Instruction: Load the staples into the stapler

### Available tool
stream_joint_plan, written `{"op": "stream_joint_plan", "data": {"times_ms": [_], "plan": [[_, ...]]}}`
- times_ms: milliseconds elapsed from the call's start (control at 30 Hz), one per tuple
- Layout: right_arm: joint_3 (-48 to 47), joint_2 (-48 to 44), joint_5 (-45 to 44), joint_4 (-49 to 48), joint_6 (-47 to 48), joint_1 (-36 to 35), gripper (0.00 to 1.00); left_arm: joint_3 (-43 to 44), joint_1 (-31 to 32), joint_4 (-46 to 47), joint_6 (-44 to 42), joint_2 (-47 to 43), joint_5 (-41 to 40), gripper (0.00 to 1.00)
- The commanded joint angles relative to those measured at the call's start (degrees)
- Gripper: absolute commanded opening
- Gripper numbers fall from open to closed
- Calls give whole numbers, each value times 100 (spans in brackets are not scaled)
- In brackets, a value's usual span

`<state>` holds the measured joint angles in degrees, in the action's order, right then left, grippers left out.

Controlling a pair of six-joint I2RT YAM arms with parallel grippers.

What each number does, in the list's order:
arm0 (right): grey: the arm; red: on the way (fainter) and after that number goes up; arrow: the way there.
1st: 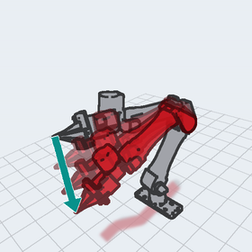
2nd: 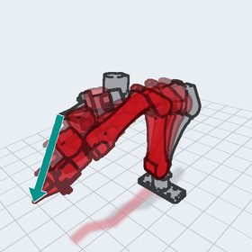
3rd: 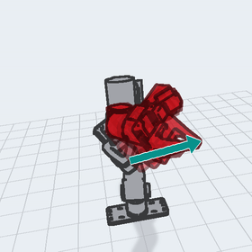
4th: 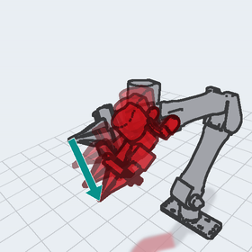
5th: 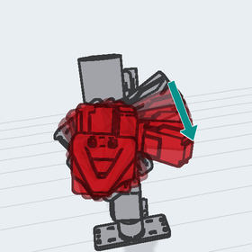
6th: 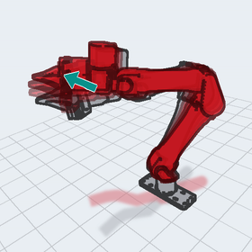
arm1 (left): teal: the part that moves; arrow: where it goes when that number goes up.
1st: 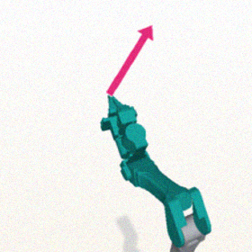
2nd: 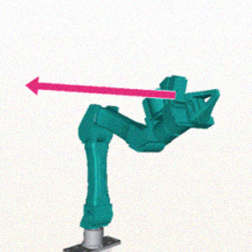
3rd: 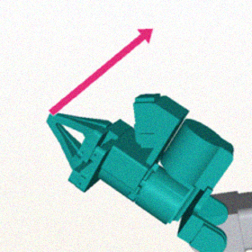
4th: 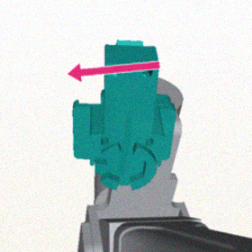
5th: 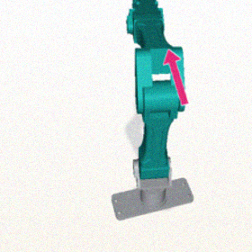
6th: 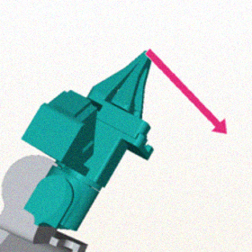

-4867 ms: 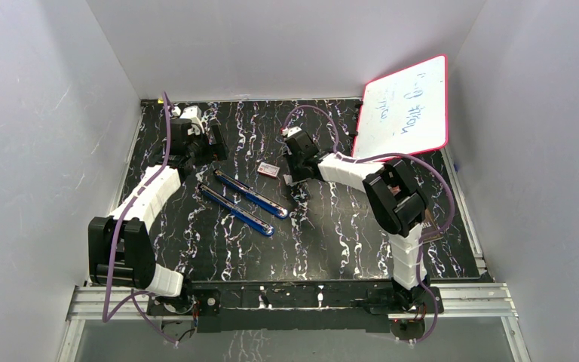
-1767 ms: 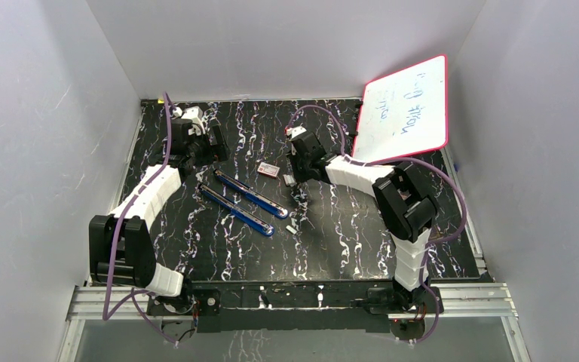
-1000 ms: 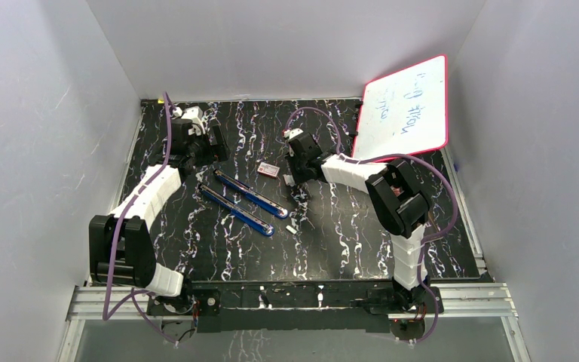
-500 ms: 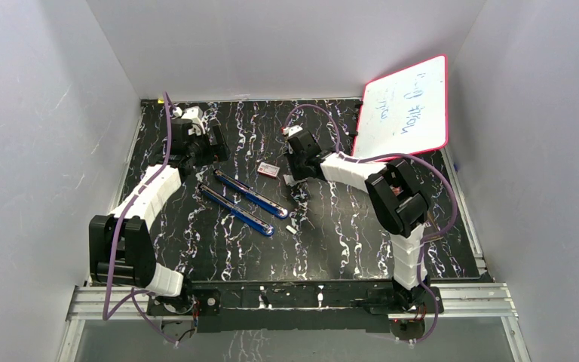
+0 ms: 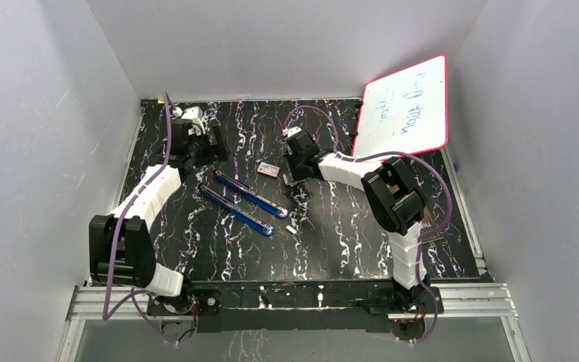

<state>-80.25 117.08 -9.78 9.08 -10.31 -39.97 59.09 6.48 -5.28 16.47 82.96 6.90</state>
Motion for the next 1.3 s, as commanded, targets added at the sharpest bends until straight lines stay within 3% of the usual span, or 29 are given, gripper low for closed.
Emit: {"op": "stream_joint_plan", "data": {"times_ms": [0,433,767,1267], "plan": [[-234,67,-86,-47,31,7,19,210,-29,-105,-74,-78,14,97],[-218,24,-56,-47,29,8,19,208,-25,-109,-74,-78,21,97],[-236,-131,-4,-72,20,10,3,208,-34,-105,-69,-61,31,96],[-325,-472,37,30,37,12,0,208,-29,-105,-67,-47,18,97]]}}
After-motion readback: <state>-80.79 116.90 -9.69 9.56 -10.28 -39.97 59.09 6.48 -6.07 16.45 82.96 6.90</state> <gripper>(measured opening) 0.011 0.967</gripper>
